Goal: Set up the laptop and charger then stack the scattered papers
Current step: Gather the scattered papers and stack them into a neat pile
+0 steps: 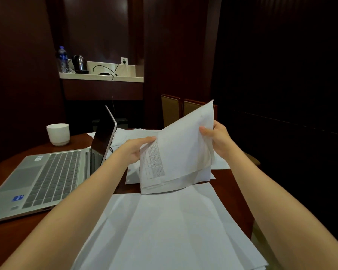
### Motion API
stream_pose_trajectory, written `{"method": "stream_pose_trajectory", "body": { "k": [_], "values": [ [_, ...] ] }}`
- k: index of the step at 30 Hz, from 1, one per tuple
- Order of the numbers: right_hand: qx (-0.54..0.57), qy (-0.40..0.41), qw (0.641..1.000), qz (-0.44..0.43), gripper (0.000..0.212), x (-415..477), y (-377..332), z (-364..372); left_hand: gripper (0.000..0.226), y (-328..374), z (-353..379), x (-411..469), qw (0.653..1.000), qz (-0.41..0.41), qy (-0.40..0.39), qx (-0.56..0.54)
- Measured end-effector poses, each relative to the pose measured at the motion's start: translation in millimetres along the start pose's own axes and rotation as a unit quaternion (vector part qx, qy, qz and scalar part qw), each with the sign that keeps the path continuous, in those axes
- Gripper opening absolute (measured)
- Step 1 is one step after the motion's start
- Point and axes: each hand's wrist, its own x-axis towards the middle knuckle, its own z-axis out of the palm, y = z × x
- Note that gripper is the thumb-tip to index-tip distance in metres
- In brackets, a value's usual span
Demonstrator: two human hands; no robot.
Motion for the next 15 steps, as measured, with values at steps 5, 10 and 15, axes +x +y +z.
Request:
{"method": "stream_pose_trajectory", "body": {
  "k": [5, 10, 15],
  "values": [
    [-0.071, 0.084, 0.994, 0.006, 0.027, 3, 4, -12, 0.038, 3, 8, -4, 0.995, 0.087, -0.024, 0.049],
    [-0.036, 0.126, 0.991, 0.01, 0.039, 3, 13, -17, 0.039, 13, 26, -13, 0.961, 0.241, 0.014, 0.132],
    [-0.019, 0.145, 0.989, -0.018, 0.033, 9, -2, -13, 0.044, 26, 33, -13, 0.951, 0.284, 0.04, 0.112]
  ]
}}
